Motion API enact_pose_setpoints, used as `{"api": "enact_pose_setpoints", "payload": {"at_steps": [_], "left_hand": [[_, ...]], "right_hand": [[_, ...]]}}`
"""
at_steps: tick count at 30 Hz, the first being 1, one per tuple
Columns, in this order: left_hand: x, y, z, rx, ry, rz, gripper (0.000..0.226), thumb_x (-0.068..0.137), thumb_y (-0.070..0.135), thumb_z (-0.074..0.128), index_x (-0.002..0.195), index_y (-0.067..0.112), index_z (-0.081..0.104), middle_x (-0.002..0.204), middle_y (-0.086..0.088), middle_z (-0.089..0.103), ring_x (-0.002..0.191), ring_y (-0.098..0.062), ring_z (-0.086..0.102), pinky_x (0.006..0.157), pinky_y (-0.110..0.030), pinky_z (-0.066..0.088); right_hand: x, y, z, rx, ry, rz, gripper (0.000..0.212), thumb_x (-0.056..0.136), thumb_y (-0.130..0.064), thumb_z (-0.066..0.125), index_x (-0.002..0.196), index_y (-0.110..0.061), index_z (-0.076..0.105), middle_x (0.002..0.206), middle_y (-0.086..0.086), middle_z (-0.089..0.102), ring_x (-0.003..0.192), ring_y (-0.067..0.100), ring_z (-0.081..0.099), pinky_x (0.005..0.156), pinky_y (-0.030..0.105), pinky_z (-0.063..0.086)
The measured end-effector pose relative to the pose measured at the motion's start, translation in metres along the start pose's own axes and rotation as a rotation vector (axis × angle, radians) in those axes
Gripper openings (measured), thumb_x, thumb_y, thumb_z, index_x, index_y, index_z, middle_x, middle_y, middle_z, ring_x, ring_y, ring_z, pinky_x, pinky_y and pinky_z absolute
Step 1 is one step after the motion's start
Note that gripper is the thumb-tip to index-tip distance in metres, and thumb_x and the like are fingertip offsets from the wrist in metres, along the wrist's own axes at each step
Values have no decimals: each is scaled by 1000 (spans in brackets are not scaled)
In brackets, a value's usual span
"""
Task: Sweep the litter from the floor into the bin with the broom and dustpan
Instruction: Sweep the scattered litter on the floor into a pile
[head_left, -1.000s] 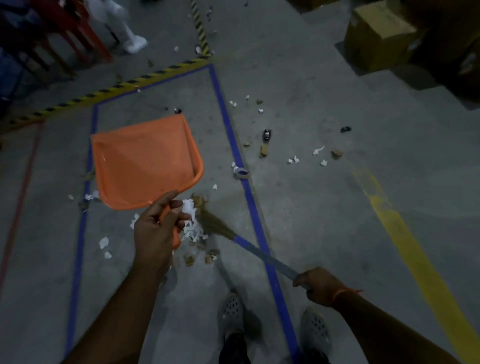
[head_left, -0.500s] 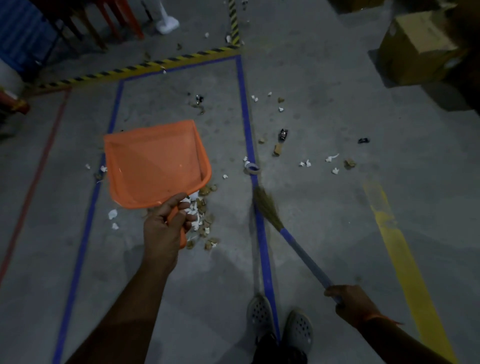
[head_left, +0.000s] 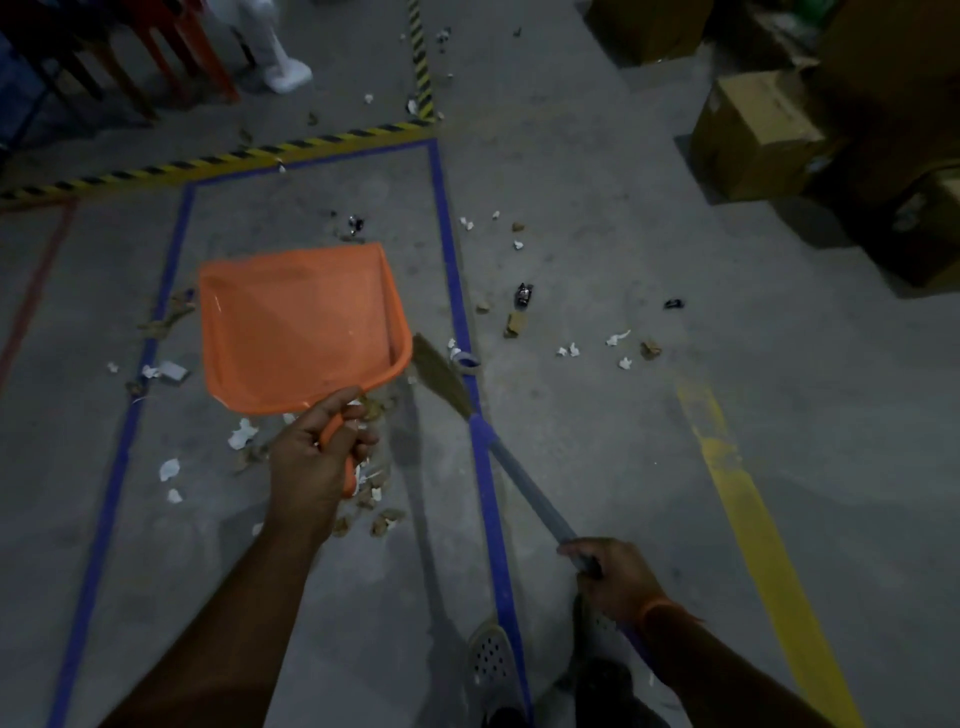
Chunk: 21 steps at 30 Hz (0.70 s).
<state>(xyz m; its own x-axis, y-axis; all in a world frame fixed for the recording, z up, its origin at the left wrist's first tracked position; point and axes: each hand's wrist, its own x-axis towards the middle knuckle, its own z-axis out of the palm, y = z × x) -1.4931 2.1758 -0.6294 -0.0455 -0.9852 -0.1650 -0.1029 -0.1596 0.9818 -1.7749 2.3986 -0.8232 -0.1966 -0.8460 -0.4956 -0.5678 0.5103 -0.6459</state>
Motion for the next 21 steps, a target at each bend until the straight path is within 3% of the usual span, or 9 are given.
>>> {"api": "enact_pose_setpoints", "payload": {"at_steps": [3, 6, 9, 15, 17, 19, 21], "left_hand": [[6, 5, 25, 8, -13, 3, 34, 97, -8, 54, 126, 5, 64, 103, -12, 68, 67, -12, 67, 57, -19, 52], [12, 10, 58, 2, -5, 8, 34, 97, -8, 54, 127, 4, 64, 101, -11, 69, 66, -10, 66, 58, -18, 52], [18, 15, 94, 9, 5, 22, 34, 97, -9, 52, 127, 3, 63, 100, -9, 68, 63, -5, 65, 57, -15, 51], [33, 17, 177, 35, -1, 11, 34, 97, -11, 50, 127, 1, 61, 99, -7, 66, 60, -3, 64, 57, -14, 51], [40, 14, 198, 29, -5, -5, 35, 97, -11, 50, 128, 0, 61, 102, -8, 67, 65, -7, 66, 58, -15, 51], [47, 12, 213, 24, -9, -16, 35, 98, -10, 49, 128, 3, 62, 105, -8, 68, 69, -11, 69, 59, -16, 51], [52, 11, 222, 12, -4, -21, 35, 98, -9, 50, 127, 5, 62, 105, -7, 68, 70, -12, 69, 60, -17, 52]], "right_hand": [[17, 17, -45, 52, 134, 40, 44, 70, -9, 72, 105, -36, 74, 100, -14, 71, 88, 3, 68, 80, 11, 50], [31, 47, -102, 97, 228, 120, 46, 71, -2, 73, 105, -34, 74, 84, -2, 74, 65, 14, 71, 71, 31, 58], [45, 86, -164, 96, 298, 202, 43, 74, -2, 75, 106, -30, 73, 74, 3, 74, 53, 11, 69, 66, 37, 60], [64, 172, -267, 105, 328, 384, 40, 77, -3, 76, 112, -21, 72, 77, 8, 74, 52, 12, 70, 55, 29, 59], [71, 194, -282, 74, 310, 423, 39, 78, -4, 76, 113, -20, 71, 81, 7, 73, 47, 7, 67, 44, 17, 53], [75, 207, -283, 42, 269, 448, 40, 78, -3, 76, 114, -18, 71, 84, 8, 70, 43, 4, 64, 43, 9, 48], [74, 213, -273, 29, 198, 477, 41, 76, -2, 76, 113, -19, 72, 83, 8, 72, 44, 7, 66, 51, 19, 55]]}}
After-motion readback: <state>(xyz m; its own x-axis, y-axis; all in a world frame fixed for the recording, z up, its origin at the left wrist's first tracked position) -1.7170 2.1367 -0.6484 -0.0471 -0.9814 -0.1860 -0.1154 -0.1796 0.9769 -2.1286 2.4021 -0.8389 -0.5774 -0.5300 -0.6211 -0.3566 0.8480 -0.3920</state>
